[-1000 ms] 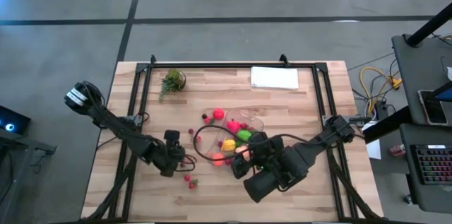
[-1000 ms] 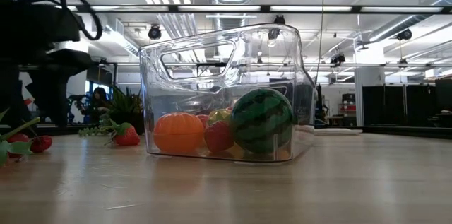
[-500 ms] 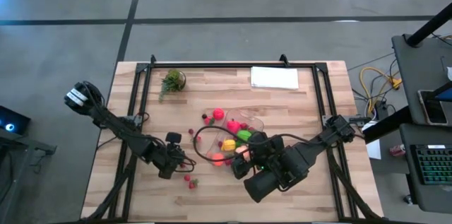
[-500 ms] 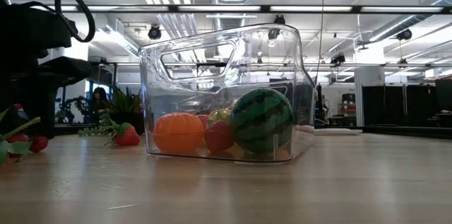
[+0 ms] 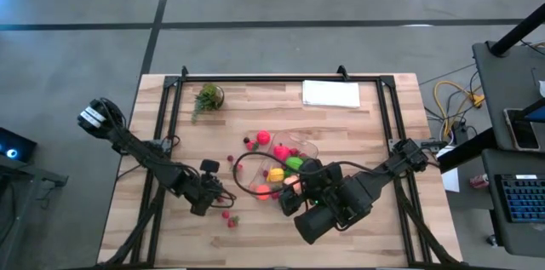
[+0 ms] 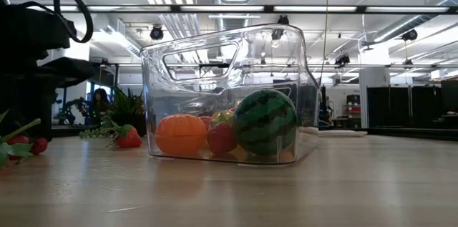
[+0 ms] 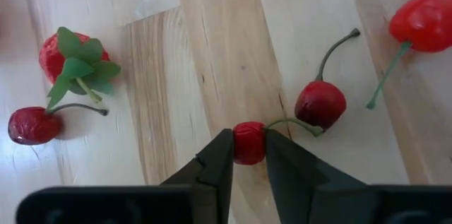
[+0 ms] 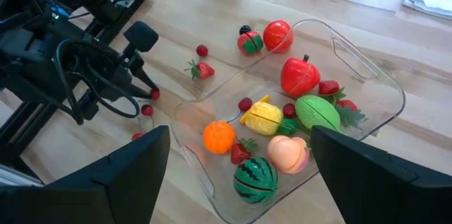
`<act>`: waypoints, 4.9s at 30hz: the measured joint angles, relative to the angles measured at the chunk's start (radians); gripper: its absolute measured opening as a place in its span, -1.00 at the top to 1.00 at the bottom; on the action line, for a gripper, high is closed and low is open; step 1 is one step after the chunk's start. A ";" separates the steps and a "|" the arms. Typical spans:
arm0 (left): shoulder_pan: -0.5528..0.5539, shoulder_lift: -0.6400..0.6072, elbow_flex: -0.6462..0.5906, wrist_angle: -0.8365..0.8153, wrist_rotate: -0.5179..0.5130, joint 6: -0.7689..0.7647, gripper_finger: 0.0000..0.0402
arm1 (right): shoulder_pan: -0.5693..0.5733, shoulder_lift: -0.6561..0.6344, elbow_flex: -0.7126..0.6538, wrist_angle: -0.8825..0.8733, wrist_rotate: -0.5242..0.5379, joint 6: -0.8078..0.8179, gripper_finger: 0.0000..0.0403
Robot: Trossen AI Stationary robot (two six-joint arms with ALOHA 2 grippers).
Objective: Pick and placing Produce into tupperware
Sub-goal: Put the red cherry into the transparent bin
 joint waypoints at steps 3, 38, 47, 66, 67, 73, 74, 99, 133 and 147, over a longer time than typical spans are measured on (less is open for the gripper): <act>0.005 0.000 0.000 0.001 0.000 0.000 0.74 | 0.000 0.000 0.000 0.000 0.000 0.011 -0.65; 0.299 0.105 0.495 0.092 0.083 0.285 0.16 | 0.000 -0.159 -0.003 0.000 0.142 -0.090 -0.64; 0.297 -0.079 0.487 -0.368 0.066 0.051 -0.36 | -0.018 -0.159 -0.003 0.000 0.141 -0.111 -0.64; -0.102 -0.108 0.210 -0.191 0.119 0.014 -0.37 | -0.075 -0.159 -0.034 0.000 0.025 -0.166 -0.63; -0.104 -0.086 0.209 -0.173 0.099 0.031 -0.37 | -0.075 -0.159 -0.036 0.000 0.024 -0.163 -0.63; -0.092 0.058 0.208 -0.158 0.059 0.077 -0.36 | -0.075 -0.159 -0.056 0.000 0.015 -0.136 -0.63; -0.091 0.079 0.208 -0.157 0.059 0.077 -0.34 | -0.075 -0.159 -0.060 0.000 0.013 -0.131 -0.63; 0.006 0.179 0.192 -0.121 0.154 -0.027 0.47 | -0.074 -0.159 -0.082 0.000 -0.028 -0.129 -0.63; 0.044 0.020 0.258 -0.216 0.072 -0.027 0.87 | -0.075 -0.158 -0.082 0.000 -0.028 -0.129 -0.63; 0.263 -0.082 0.380 0.071 0.082 0.081 0.85 | -0.077 -0.195 -0.083 0.000 0.000 -0.080 -0.63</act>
